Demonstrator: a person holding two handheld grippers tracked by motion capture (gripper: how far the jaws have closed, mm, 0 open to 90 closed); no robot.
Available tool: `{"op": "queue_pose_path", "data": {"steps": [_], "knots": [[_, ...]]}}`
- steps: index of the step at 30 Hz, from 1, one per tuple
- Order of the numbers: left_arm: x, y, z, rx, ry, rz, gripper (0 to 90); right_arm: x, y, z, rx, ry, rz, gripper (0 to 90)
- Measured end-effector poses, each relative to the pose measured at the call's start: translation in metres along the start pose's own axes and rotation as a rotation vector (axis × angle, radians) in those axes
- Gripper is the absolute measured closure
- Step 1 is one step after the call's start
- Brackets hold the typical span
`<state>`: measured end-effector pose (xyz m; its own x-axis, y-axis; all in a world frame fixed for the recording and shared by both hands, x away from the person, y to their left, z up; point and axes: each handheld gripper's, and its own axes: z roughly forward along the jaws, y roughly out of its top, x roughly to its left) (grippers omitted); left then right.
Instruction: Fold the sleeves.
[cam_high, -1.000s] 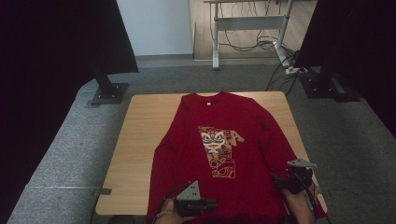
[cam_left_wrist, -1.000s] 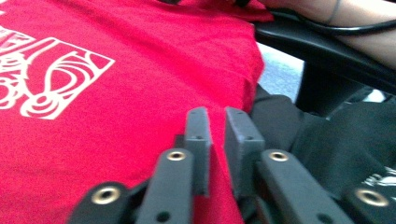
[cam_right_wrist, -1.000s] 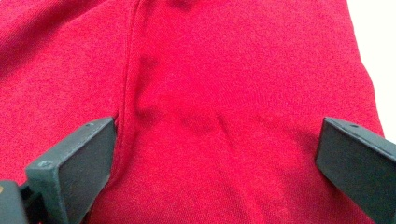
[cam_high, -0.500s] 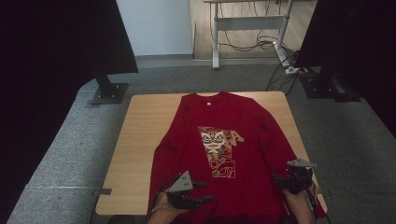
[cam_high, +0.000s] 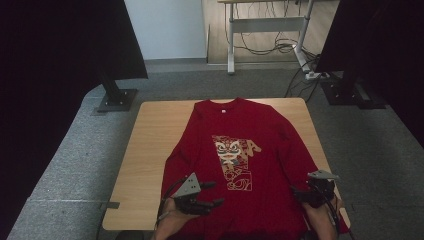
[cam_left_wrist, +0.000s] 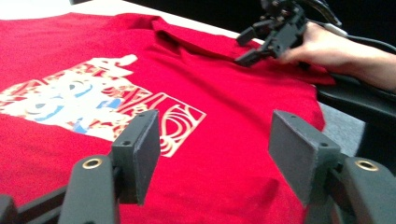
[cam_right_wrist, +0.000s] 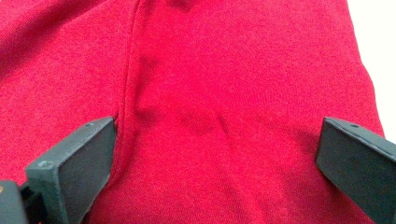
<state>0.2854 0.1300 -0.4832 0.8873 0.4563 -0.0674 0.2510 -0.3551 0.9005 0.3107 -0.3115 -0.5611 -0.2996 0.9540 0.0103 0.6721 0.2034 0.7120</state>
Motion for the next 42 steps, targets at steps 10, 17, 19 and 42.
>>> {"op": "queue_pose_path", "data": {"steps": [10,17,19,42], "knots": [[0.013,-0.026,0.004,0.087,0.100,-0.025,28.0,0.000,0.000,0.000,0.000,0.000,0.000,0.0],[0.020,-0.054,0.009,0.220,0.170,-0.046,21.3,0.000,0.000,0.000,0.000,0.000,0.000,0.0],[0.015,-0.061,0.009,0.257,0.180,-0.023,21.3,0.000,0.000,0.000,0.000,0.000,0.000,0.0],[-0.028,-0.052,0.020,0.214,0.012,-0.017,18.1,0.000,0.000,0.000,0.000,0.001,-0.001,0.0]]}}
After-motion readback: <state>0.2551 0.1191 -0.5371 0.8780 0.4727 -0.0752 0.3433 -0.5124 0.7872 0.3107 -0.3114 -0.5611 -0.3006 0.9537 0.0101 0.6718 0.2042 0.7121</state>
